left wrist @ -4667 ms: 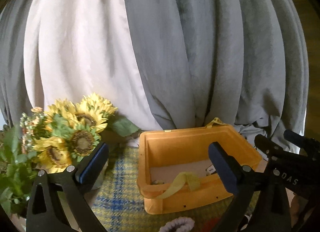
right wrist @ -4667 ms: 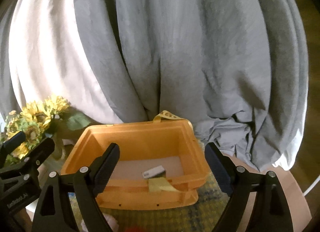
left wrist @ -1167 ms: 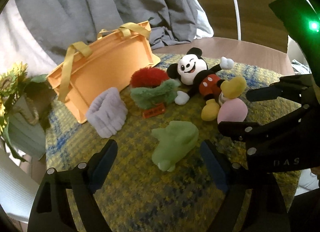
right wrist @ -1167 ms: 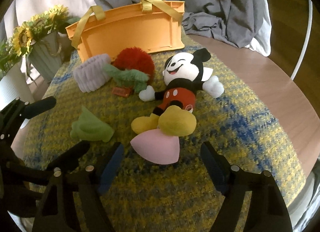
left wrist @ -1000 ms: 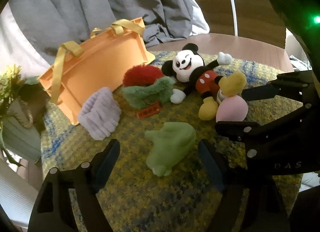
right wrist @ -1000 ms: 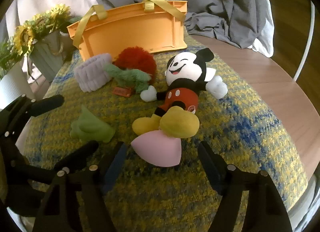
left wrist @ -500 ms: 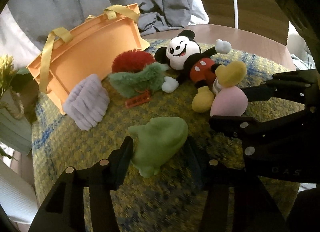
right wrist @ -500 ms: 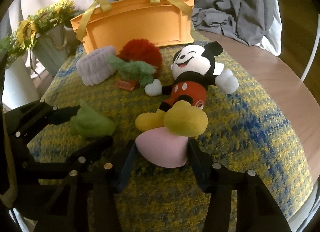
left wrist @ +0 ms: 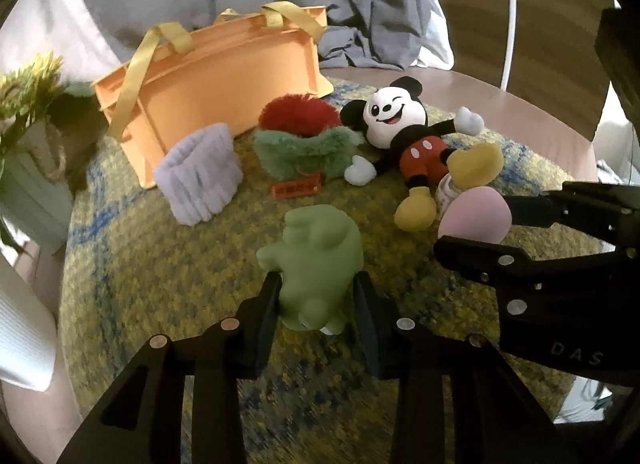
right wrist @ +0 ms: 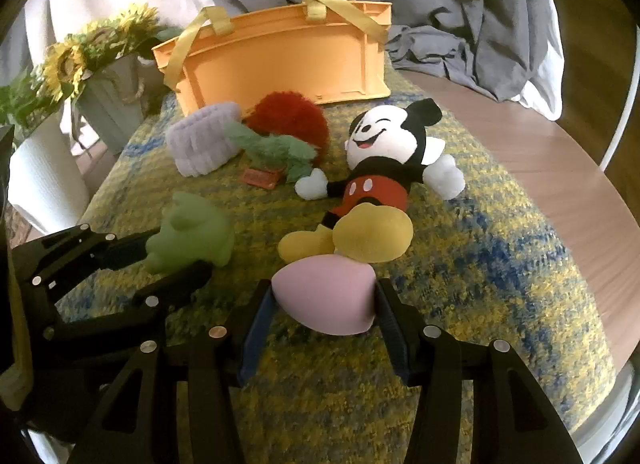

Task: Organize soft objects
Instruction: 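Lift the frog and sponge and carry both over the orange crate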

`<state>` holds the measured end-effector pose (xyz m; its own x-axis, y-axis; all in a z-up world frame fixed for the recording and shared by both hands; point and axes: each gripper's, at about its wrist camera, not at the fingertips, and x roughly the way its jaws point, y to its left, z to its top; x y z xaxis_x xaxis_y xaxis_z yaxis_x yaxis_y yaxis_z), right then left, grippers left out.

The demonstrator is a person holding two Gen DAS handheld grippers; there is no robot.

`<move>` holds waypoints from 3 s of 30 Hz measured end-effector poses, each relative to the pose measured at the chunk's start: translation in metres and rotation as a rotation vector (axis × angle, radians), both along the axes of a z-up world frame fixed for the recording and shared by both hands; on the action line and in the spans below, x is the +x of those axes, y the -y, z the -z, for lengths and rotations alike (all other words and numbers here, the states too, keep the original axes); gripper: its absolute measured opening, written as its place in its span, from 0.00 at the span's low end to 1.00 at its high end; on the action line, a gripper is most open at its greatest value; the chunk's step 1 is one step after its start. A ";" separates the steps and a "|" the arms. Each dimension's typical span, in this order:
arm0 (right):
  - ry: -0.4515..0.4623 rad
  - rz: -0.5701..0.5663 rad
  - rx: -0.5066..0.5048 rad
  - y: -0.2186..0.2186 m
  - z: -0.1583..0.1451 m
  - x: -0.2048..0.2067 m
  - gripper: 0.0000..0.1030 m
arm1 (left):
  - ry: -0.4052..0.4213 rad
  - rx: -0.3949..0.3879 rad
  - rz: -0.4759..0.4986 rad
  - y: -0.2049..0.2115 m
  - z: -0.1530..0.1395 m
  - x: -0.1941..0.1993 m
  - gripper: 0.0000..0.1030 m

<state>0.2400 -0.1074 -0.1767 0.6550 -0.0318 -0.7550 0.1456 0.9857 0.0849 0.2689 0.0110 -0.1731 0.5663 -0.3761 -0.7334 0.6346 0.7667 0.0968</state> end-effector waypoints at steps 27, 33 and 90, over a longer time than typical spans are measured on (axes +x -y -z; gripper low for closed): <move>0.177 -0.102 -0.010 -0.012 -0.073 -0.014 0.50 | 0.113 -0.166 -0.267 -0.040 -0.087 -0.029 0.35; 0.230 -0.132 -0.017 -0.011 -0.093 -0.011 0.50 | 0.155 -0.195 -0.311 -0.040 -0.107 -0.031 0.35; 0.624 -0.202 -0.047 0.032 -0.208 0.119 0.50 | 0.479 -0.289 -0.433 0.002 -0.208 0.097 0.35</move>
<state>0.3591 -0.1398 0.0312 0.9660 0.1138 -0.2321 -0.1051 0.9932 0.0499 0.3655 0.0090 0.0346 0.9445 -0.1862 -0.2705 0.2054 0.9777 0.0440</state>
